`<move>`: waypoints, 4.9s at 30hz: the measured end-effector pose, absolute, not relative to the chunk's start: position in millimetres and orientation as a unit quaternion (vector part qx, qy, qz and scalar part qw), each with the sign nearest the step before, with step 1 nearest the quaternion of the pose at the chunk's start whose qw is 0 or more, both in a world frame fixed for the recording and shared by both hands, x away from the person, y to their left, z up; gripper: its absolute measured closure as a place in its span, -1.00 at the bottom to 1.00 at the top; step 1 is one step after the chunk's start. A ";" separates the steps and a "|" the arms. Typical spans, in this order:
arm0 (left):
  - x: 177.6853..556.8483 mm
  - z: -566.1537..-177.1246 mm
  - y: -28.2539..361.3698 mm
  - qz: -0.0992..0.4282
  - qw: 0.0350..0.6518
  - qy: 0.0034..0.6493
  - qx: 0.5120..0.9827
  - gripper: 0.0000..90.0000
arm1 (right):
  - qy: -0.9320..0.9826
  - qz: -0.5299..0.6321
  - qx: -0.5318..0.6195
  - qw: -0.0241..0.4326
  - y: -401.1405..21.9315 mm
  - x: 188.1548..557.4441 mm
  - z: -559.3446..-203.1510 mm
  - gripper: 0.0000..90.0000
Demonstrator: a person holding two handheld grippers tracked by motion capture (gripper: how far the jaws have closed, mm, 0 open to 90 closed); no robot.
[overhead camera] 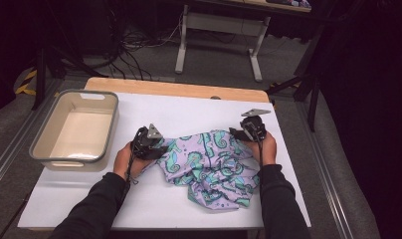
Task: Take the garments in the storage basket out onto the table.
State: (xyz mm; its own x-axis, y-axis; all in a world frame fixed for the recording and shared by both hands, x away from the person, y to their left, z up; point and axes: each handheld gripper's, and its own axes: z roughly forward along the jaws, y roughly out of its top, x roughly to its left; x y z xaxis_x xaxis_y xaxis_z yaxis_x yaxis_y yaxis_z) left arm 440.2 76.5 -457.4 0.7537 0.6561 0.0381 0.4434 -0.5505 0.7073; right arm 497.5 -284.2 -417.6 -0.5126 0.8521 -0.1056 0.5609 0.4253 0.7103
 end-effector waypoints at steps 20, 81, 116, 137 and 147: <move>434.8 -441.4 77.6 0.159 0.373 0.317 0.857 0.05 | 0.869 0.262 0.401 0.126 -272.6 490.2 -434.5 0.23; 475.1 -425.9 55.4 0.230 0.365 0.314 0.845 1.00 | 0.796 0.260 0.416 0.355 -261.3 484.9 -404.2 0.93; 439.9 -453.4 64.1 0.122 0.348 0.275 0.888 0.97 | 0.795 0.308 0.440 0.283 -294.8 434.3 -444.7 0.16; 381.5 -449.7 74.1 0.143 0.351 0.209 0.901 0.76 | 0.804 0.313 0.425 0.275 -295.4 431.7 -441.7 0.20; 403.0 -423.9 76.2 0.204 0.395 0.242 0.862 0.26 | 0.772 0.363 0.442 0.275 -306.2 444.4 -419.5 0.12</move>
State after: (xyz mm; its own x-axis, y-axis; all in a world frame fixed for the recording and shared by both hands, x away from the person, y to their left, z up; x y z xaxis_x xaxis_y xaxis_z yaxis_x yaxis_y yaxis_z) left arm 403.0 76.2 -423.9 0.7996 0.5789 0.1598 0.2569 -0.5702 0.7803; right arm 444.4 -306.2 -419.5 -0.4574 0.8832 -0.1040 0.4829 0.3449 0.8049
